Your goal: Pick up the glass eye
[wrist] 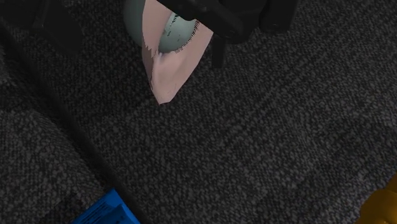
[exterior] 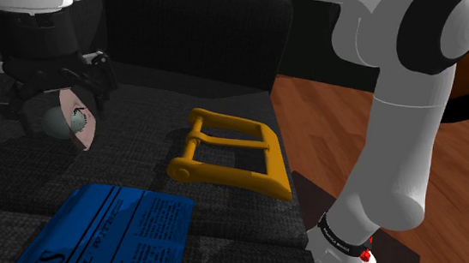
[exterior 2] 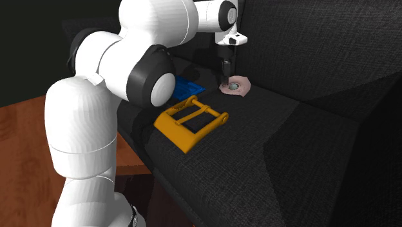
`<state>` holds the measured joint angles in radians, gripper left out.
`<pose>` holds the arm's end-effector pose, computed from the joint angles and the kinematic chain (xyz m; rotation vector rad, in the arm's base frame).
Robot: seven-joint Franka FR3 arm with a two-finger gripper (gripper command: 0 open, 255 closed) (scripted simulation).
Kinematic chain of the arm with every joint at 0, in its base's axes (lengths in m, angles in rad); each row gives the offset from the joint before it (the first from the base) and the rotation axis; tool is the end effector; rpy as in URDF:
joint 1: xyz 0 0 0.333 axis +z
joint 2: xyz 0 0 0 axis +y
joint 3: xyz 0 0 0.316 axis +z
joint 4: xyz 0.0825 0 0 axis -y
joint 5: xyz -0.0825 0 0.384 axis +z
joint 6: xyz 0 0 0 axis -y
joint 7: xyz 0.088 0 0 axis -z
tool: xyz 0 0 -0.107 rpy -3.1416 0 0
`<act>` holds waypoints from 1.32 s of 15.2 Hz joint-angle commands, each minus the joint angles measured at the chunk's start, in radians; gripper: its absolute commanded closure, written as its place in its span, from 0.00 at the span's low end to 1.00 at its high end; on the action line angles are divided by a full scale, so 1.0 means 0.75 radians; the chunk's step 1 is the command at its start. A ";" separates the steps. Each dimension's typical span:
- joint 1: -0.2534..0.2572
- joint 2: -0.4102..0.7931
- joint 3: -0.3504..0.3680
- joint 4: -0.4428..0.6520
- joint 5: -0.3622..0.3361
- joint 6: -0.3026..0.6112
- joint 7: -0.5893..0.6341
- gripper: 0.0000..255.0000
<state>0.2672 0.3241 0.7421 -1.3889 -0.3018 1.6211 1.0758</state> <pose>0.4185 0.4799 0.5634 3.0868 -0.1163 0.1050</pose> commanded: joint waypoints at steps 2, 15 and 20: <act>-0.008 -0.004 -0.001 -0.052 0.002 0.048 0.006 0.00; 0.001 0.002 0.000 -0.007 -0.002 0.009 0.004 1.00; 0.032 0.027 0.000 0.116 -0.017 -0.093 -0.001 1.00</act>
<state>0.2844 0.3408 0.7414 -1.3230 -0.3120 1.5703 1.0738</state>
